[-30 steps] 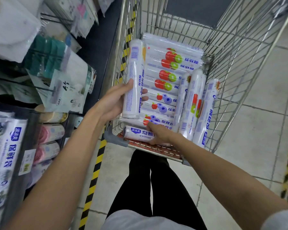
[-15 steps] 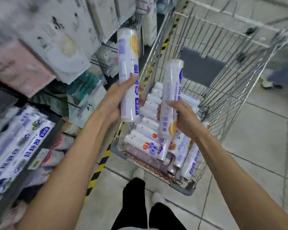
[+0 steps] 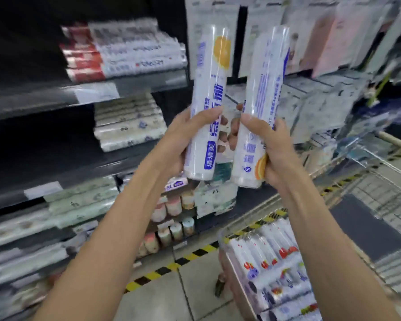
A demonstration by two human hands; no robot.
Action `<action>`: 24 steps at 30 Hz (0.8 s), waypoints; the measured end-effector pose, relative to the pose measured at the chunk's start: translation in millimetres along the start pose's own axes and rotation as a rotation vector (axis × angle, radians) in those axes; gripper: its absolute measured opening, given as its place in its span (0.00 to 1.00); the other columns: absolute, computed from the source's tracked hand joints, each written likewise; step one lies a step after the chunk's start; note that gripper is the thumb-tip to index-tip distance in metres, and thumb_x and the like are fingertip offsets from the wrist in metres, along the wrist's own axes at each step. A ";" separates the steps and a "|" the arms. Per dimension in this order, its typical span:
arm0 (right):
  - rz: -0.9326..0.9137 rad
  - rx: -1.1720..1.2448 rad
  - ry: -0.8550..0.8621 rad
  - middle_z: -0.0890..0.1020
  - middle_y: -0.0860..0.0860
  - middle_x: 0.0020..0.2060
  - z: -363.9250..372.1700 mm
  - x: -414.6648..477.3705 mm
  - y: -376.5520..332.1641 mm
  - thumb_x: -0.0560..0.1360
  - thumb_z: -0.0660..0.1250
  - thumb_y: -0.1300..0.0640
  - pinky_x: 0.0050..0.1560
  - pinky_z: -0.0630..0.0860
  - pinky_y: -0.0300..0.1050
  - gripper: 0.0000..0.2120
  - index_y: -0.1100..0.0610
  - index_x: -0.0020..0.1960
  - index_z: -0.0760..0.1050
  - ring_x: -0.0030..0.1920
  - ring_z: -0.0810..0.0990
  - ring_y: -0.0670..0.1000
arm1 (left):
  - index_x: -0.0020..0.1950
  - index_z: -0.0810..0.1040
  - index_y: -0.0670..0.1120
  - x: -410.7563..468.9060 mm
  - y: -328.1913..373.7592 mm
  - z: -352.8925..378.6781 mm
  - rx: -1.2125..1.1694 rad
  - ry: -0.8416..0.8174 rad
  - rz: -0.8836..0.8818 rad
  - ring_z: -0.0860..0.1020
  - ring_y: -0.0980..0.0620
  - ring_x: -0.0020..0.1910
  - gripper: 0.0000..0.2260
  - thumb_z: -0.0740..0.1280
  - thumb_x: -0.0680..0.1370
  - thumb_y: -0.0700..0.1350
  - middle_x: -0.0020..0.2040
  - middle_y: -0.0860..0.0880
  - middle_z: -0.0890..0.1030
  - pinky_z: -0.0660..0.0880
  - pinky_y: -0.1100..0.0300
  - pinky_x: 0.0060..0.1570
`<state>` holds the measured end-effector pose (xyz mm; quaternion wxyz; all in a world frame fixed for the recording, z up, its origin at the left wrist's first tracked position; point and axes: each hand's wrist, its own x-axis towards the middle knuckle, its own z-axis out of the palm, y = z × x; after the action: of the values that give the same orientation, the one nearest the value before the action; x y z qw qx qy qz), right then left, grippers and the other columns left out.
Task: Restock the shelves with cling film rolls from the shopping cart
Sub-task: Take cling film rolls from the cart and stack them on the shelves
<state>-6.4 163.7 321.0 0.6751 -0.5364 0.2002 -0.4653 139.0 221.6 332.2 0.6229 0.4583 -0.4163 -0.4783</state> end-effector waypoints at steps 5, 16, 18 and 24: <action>0.039 0.080 -0.237 0.81 0.54 0.33 88.9 -8.0 8.4 0.68 0.69 0.59 0.32 0.77 0.43 0.08 0.59 0.46 0.76 0.29 0.79 0.52 | 0.48 0.79 0.43 -70.9 38.2 -69.4 0.083 0.201 0.072 0.81 0.51 0.35 0.11 0.72 0.70 0.48 0.39 0.47 0.84 0.79 0.59 0.38; 0.179 0.104 -0.642 0.80 0.53 0.34 340.5 -61.2 90.6 0.68 0.70 0.57 0.32 0.77 0.42 0.12 0.59 0.49 0.75 0.30 0.79 0.51 | 0.49 0.73 0.42 -267.9 111.5 -242.8 0.147 0.625 0.147 0.78 0.54 0.27 0.12 0.67 0.72 0.49 0.31 0.50 0.79 0.76 0.62 0.28; 0.195 0.113 -0.687 0.80 0.54 0.34 390.1 -80.2 108.9 0.68 0.69 0.57 0.33 0.77 0.42 0.12 0.60 0.49 0.75 0.30 0.79 0.51 | 0.50 0.73 0.40 -311.1 122.8 -277.8 0.229 0.694 0.163 0.78 0.54 0.27 0.19 0.69 0.66 0.51 0.31 0.51 0.80 0.75 0.62 0.28; 0.264 0.143 -0.733 0.79 0.54 0.34 511.4 -114.8 152.3 0.68 0.69 0.58 0.33 0.76 0.43 0.12 0.59 0.50 0.75 0.31 0.77 0.52 | 0.56 0.72 0.43 -409.3 152.0 -393.9 0.362 0.841 0.050 0.80 0.52 0.31 0.17 0.72 0.71 0.45 0.40 0.48 0.83 0.77 0.59 0.32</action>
<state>394.2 534.4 332.2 0.7914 -0.5883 -0.0197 -0.1652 468.2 708.3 354.7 0.6590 0.7038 -0.2152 -0.1550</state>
